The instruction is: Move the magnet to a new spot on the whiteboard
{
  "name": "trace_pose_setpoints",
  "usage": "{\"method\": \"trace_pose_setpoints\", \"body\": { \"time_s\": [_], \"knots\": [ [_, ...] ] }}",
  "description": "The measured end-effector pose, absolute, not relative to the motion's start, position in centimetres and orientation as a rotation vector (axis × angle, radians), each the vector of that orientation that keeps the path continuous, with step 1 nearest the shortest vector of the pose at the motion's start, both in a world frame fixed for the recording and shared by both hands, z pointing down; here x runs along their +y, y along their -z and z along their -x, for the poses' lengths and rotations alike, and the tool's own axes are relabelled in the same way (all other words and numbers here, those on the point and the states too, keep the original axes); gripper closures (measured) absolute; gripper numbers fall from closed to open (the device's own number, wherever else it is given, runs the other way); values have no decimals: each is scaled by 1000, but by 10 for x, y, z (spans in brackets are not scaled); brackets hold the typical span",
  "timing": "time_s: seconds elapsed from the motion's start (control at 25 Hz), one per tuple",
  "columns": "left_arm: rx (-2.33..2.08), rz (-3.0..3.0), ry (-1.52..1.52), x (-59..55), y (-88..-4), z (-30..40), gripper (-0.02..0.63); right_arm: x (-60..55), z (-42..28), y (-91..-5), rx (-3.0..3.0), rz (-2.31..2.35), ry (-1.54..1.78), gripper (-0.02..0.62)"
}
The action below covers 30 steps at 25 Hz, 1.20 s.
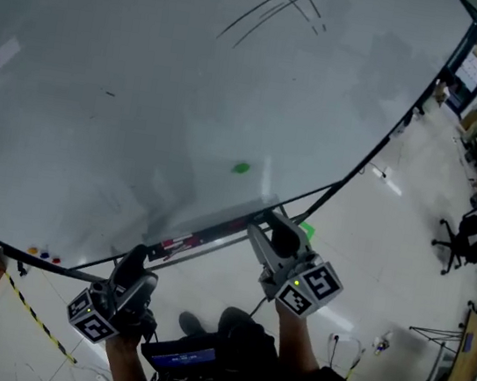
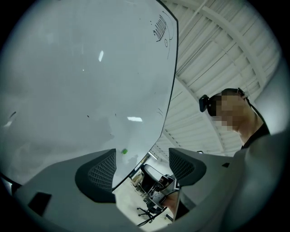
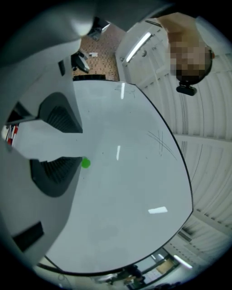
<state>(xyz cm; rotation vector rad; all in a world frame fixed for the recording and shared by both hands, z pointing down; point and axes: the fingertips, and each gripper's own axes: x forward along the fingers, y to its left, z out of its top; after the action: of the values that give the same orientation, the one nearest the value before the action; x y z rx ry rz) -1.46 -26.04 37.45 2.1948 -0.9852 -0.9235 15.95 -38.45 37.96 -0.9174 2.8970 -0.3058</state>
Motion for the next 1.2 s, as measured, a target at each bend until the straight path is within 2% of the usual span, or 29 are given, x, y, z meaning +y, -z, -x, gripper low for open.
{"method": "trace_pose_setpoints", "body": {
  "time_s": [0.4,0.88,1.2],
  "knots": [
    [-1070,-2162,941,-284,-360,31,249,-452,-127,-379,2971,1271,-158,419],
    [-1163,-2165,925,-289,-369,34,249,-480,-109,-382,2973,1300,-257,419],
    [-1170,-2123,937,-291,-361,31,249,-480,-108,-383,2972,1349,-306,451]
  ]
}}
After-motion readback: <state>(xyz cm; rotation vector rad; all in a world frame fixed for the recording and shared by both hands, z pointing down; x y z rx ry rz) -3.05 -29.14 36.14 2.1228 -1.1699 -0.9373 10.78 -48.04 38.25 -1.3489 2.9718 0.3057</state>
